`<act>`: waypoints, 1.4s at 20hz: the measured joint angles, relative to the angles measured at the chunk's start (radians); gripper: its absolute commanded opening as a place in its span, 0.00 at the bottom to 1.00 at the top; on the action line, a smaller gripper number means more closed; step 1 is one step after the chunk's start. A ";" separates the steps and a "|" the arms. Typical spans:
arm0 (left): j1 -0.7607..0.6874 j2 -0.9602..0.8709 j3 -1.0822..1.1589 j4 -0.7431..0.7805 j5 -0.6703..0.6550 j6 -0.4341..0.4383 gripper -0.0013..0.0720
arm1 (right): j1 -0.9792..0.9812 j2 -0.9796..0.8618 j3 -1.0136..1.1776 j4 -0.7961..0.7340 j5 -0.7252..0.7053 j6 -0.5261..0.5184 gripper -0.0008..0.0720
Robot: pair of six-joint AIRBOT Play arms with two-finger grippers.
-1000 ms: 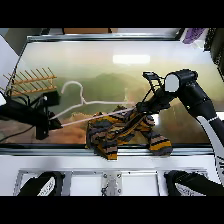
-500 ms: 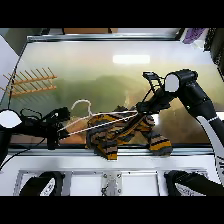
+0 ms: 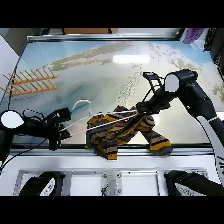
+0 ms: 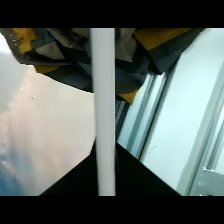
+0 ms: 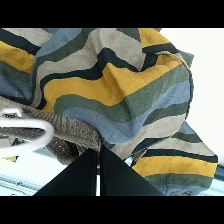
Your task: Fold the clothes and pants, and hang the long-sleeved shirts on hangers.
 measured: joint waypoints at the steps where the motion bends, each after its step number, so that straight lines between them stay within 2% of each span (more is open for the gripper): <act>1: 0.000 -0.013 0.000 0.000 -0.002 -0.001 0.03 | 0.000 0.000 0.000 0.000 0.000 0.000 0.04; 6: -0.008 -0.079 0.002 -0.035 -0.012 -0.008 0.03 | 0.000 -0.002 0.000 0.000 0.000 0.000 0.04; 11: -0.075 -0.120 0.002 -0.043 -0.018 -0.015 0.03 | 0.000 -0.004 0.000 0.000 0.001 0.000 0.04; 20: 0.023 0.026 0.002 -0.043 -0.029 -0.067 0.03 | 0.000 -0.004 0.000 0.000 0.000 0.000 0.04; 24: -0.024 0.048 0.002 -0.043 -0.049 -0.101 0.03 | 0.000 -0.004 0.000 0.000 0.000 0.000 0.04; 28: -0.083 -0.013 0.002 -0.042 -0.052 -0.156 0.03 | 0.000 -0.004 0.000 0.000 0.000 0.000 0.04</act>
